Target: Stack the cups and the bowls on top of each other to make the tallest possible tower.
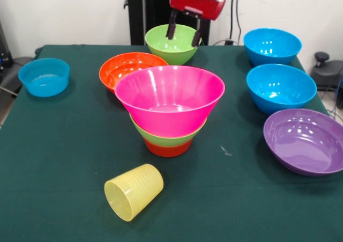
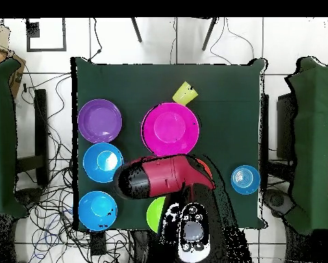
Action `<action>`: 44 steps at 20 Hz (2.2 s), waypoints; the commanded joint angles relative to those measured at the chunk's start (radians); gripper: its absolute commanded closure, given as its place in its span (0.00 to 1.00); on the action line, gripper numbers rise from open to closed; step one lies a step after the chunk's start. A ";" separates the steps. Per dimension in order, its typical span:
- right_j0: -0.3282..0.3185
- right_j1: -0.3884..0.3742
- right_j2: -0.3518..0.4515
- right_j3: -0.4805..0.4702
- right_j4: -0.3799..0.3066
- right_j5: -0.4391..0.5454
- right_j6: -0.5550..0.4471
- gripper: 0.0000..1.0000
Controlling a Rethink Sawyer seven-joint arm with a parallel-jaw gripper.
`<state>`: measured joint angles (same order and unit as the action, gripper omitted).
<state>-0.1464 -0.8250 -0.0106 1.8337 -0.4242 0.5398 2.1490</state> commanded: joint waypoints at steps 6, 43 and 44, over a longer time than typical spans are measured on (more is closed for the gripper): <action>0.050 0.138 -0.025 0.061 0.013 -0.133 0.168 0.00; 0.222 0.159 -0.193 0.109 0.212 -0.157 0.198 0.00; 0.229 0.169 -0.200 0.106 0.211 -0.168 0.202 0.00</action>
<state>0.0596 -0.7112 -0.2507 1.8880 -0.2522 0.4537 2.1500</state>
